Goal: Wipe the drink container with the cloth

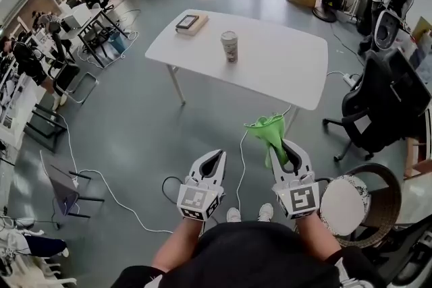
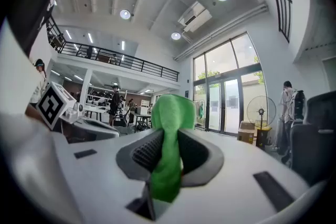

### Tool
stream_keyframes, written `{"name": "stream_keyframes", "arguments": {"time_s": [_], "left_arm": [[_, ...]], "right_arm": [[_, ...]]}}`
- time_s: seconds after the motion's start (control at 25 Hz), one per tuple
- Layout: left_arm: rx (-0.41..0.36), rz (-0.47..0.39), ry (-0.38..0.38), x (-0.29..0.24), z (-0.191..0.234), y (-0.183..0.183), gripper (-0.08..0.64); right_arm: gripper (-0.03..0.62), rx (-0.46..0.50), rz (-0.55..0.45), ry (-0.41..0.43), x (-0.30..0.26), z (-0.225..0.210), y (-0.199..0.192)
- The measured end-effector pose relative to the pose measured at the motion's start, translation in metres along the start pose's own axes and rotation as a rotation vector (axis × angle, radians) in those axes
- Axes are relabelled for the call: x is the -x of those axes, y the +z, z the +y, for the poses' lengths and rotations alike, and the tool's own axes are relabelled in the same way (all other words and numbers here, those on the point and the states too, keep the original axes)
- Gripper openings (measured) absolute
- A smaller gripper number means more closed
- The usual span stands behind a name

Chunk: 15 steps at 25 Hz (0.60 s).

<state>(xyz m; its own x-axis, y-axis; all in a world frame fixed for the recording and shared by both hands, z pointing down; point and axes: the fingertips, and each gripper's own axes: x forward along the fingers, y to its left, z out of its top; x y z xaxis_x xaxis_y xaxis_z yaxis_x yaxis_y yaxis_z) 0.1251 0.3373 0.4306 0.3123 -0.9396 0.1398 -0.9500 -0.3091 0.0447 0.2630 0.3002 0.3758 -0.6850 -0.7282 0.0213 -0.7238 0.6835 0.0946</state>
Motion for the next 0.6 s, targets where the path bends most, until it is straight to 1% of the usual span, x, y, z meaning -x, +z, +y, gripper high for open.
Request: {"name": "stream_keyframes", "arguments": {"time_s": [0.2, 0.32, 0.44, 0.6], "left_arm": [[-0.001, -0.012, -0.009, 0.014, 0.013, -0.001, 0.009], [-0.004, -0.012, -0.013, 0.02, 0.024, -0.006, 0.009], [0.005, -0.015, -0.015, 0.026, 0.034, -0.009, 0.009], [0.001, -0.032, -0.015, 0.02, 0.043, -0.005, 0.009]], "right_arm": [[0.087, -0.037, 0.0, 0.022, -0.004, 0.016, -0.003], [0.087, -0.041, 0.021, 0.033, -0.006, 0.026, -0.011], [0.087, -0.037, 0.03, 0.025, -0.009, 0.034, -0.012], [0.087, -0.028, 0.041, 0.022, -0.023, 0.032, -0.015]]}}
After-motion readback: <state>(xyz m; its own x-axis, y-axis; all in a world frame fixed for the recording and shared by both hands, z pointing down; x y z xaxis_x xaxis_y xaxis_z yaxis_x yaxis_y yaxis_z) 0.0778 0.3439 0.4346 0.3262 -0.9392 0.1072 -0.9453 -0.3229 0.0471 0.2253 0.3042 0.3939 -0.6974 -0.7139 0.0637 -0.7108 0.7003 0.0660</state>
